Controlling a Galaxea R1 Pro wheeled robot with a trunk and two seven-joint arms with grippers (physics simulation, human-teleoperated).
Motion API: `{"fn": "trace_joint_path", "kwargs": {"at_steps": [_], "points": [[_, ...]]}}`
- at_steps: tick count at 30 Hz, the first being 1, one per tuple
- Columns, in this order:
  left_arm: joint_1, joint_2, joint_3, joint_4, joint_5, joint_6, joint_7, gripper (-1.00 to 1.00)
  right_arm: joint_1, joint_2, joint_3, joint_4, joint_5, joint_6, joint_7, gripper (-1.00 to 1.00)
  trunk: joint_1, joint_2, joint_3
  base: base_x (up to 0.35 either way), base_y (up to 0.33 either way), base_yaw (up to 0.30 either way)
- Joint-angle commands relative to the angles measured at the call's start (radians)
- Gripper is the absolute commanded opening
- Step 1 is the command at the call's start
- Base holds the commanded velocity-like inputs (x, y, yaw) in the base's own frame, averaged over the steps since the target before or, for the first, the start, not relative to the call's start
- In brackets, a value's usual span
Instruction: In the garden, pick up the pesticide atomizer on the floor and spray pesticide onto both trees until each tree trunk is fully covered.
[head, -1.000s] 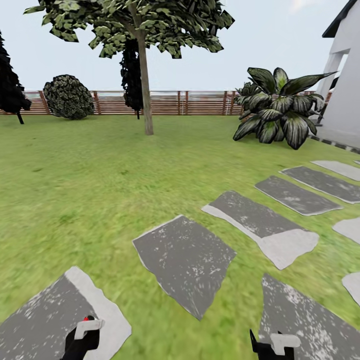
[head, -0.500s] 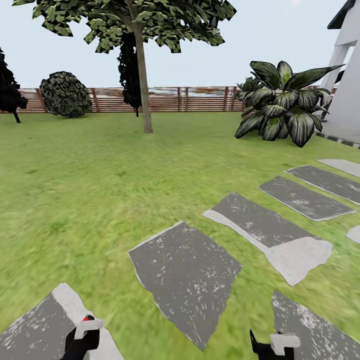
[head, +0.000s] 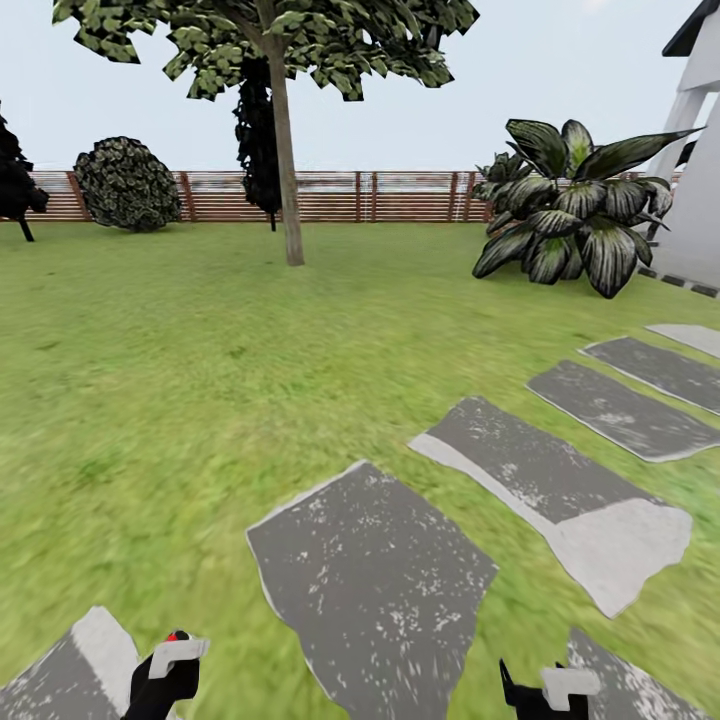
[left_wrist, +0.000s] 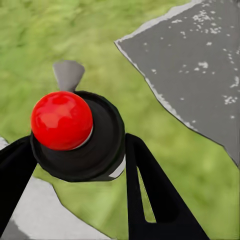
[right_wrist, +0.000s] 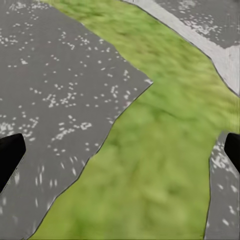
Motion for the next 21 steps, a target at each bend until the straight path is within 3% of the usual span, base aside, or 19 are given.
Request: {"fn": "trace_joint_path", "kwargs": {"at_steps": [1,21], "points": [[-0.001,0.0,0.004,0.001,0.004,-0.003,-0.005,-1.0,0.0,0.0,-0.001,0.001,0.001,-0.003,0.0,1.0,0.0,0.0,-0.001,0.337,0.0,0.0],[-0.001,0.0,0.004,0.001,0.004,-0.003,-0.005,-1.0,0.0,0.0,-0.001,-0.001,0.001,-0.003,0.0,1.0,0.0,0.0,-0.001,0.337,0.0,0.0]]}}
